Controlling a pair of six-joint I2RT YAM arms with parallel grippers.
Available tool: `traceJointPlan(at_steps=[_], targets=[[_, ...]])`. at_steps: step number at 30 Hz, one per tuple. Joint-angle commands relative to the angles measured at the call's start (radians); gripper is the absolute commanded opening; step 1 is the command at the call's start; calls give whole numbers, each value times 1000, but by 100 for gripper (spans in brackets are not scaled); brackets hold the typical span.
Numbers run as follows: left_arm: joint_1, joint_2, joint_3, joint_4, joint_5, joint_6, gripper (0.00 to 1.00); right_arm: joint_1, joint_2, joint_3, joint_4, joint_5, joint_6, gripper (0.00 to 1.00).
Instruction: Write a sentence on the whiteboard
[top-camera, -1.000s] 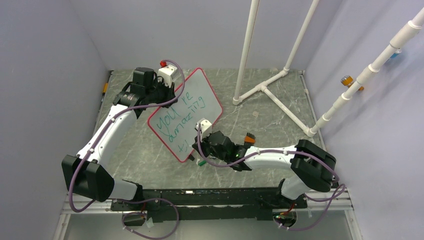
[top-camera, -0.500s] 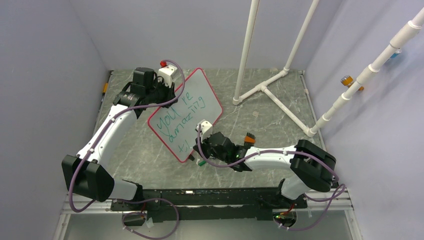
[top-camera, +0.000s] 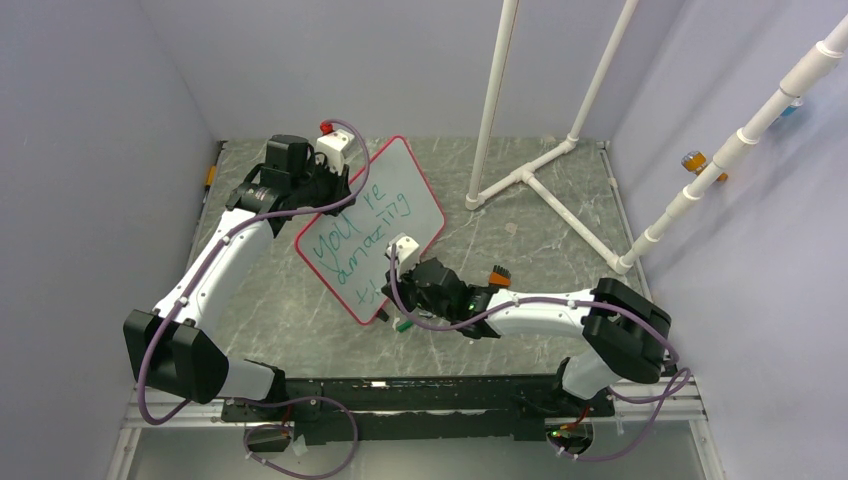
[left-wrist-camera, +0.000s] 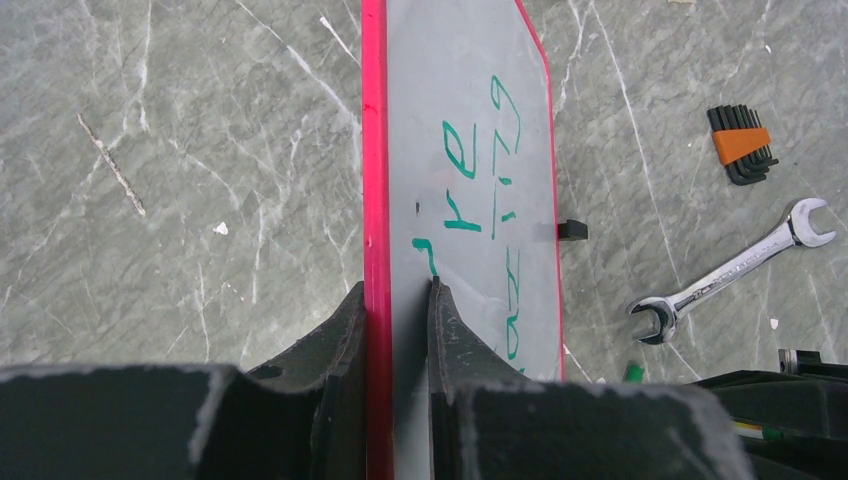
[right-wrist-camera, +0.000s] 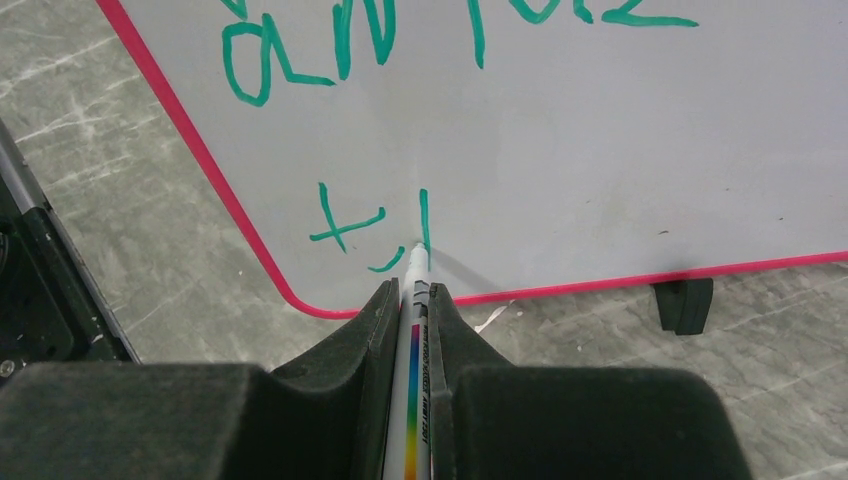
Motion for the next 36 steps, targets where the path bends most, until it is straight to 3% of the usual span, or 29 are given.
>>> traceJointPlan(at_steps=[1, 27, 36], targets=[[4, 16, -2, -85, -152, 130, 0, -6, 18, 63, 34, 36, -20, 0], [4, 15, -3, -85, -158, 131, 0, -25, -88, 51, -15, 72, -68, 0], [4, 16, -6, -83, -161, 133, 0, -47, -57, 65, -5, 61, -75, 0]])
